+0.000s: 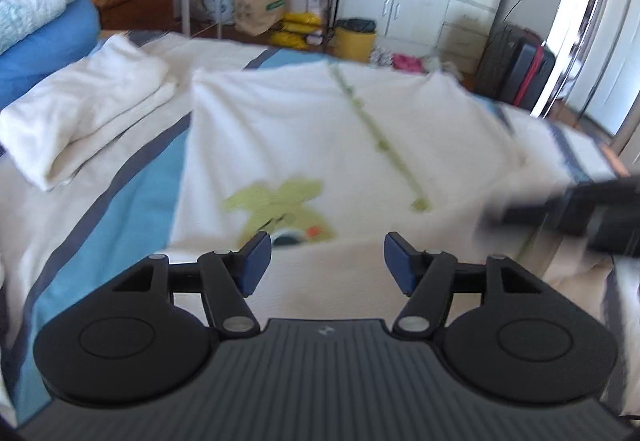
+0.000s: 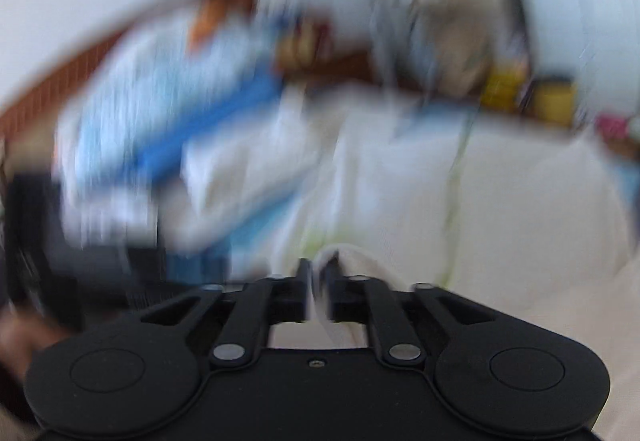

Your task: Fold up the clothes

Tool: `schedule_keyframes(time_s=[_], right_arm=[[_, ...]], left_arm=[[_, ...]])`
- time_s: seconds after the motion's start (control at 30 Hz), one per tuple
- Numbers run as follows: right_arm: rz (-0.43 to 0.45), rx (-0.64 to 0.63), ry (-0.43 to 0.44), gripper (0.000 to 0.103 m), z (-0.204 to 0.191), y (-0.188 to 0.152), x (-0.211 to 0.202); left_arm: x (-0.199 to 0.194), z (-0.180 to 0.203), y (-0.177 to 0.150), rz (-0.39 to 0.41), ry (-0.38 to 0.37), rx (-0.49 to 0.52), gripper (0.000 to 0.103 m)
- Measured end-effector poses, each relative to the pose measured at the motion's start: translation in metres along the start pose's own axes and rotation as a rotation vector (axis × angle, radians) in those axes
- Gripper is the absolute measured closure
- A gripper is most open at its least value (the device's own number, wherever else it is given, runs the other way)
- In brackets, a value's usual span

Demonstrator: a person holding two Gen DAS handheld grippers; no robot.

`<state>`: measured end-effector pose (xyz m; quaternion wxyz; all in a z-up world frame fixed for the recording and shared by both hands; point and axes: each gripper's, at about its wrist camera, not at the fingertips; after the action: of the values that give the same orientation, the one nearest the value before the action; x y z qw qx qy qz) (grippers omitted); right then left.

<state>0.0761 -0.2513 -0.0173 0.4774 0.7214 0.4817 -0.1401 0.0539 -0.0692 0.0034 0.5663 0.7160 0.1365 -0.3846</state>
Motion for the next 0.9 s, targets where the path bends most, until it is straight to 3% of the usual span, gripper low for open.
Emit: schedule_keyframes(time_s=[0.1, 0.13, 0.2, 0.23, 0.33, 0.47, 0.6, 0.67, 0.73, 0.83, 0.9], right_arm=[[-0.164, 0.154, 0.081, 0.083, 0.035, -0.002, 0.007], [-0.176, 0.209, 0.103, 0.081, 0.046, -0.002, 0.000], [-0.085, 0.316, 0.123, 0.068, 0.076, 0.001, -0.037], [-0.028, 0.361, 0.107, 0.056, 0.091, 0.004, -0.054], [0.137, 0.402, -0.103, 0.055, 0.127, 0.003, -0.094], [0.110, 0.466, -0.348, 0.055, 0.162, -0.010, -0.106], [0.058, 0.531, -0.465, 0.055, 0.183, -0.018, -0.107], [0.045, 0.574, -0.481, 0.055, 0.194, -0.020, -0.104], [0.021, 0.638, -0.449, 0.055, 0.207, -0.019, -0.101], [0.048, 0.769, -0.368, 0.054, 0.223, -0.018, -0.110], [0.077, 0.790, -0.332, 0.049, 0.222, -0.022, -0.118]], left_arm=[[0.000, -0.008, -0.022, -0.004, 0.006, 0.008, 0.041], [-0.001, -0.009, -0.028, 0.000, 0.002, 0.009, 0.041], [0.003, -0.009, -0.038, 0.008, -0.027, -0.009, 0.041], [0.005, -0.008, -0.042, 0.012, -0.044, -0.020, 0.041], [0.011, 0.003, -0.042, 0.035, -0.111, -0.056, 0.041], [0.017, 0.031, -0.039, 0.029, -0.134, 0.003, 0.040], [0.030, 0.055, -0.037, -0.018, -0.134, 0.077, 0.035], [0.036, 0.067, -0.036, -0.042, -0.135, 0.114, 0.033], [0.042, 0.079, -0.035, -0.066, -0.135, 0.151, 0.020], [0.051, 0.098, -0.033, -0.102, -0.135, 0.207, 0.019], [0.056, 0.107, -0.032, -0.120, -0.135, 0.233, 0.019]])
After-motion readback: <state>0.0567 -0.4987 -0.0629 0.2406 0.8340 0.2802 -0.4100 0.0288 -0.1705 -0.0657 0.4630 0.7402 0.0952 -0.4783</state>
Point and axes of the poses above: each gripper's, at about its wrist camera, not at the fingertips, and x roughly the way its jaws point, z to its right, y to its top, and after that the axes turned 15 degrees about x, right-handed
